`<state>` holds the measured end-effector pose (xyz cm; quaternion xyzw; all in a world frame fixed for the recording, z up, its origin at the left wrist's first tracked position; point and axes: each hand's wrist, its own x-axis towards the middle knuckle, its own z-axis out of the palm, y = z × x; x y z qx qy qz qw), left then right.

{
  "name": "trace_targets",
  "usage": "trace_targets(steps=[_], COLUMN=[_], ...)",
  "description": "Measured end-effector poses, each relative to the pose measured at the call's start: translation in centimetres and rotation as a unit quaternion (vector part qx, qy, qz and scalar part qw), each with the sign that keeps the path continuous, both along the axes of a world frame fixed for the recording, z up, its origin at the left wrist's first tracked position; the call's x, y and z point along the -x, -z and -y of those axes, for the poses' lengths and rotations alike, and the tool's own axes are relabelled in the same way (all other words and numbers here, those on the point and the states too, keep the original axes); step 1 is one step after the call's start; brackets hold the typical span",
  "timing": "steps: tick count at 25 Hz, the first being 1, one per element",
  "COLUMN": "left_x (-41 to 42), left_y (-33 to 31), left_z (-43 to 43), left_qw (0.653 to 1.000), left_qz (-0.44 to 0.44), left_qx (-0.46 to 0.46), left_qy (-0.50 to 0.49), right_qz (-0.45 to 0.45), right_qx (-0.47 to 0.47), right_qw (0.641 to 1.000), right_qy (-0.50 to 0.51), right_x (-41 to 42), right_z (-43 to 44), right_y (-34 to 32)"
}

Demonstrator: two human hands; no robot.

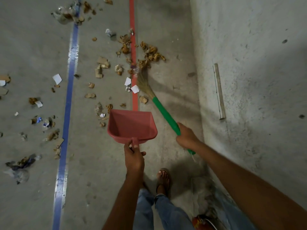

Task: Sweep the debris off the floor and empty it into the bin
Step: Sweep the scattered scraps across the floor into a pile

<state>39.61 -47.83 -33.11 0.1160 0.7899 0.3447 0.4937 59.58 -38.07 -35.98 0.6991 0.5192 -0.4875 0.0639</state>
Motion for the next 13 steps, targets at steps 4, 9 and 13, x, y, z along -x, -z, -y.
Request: trace_targets(steps=[4,9,13], left_x=[2.4,6.0,10.5], left_y=[0.1,0.2,1.1], left_z=[-0.2,1.1,3.3], left_qw=[1.0,0.998,0.994], left_qz=[-0.006,-0.047,-0.081], left_qx=[0.006,0.052,0.068], left_qy=[-0.006,0.001,-0.037], right_qz=[-0.012,0.052,0.033], right_qx=[-0.042,0.053,0.12], right_qw=[0.995,0.989,0.99], right_qy=[0.084,0.13,0.06], right_x=[2.0,3.4,12.1], right_z=[6.5,8.7,7.1], right_y=[-4.0,-2.7,-0.1])
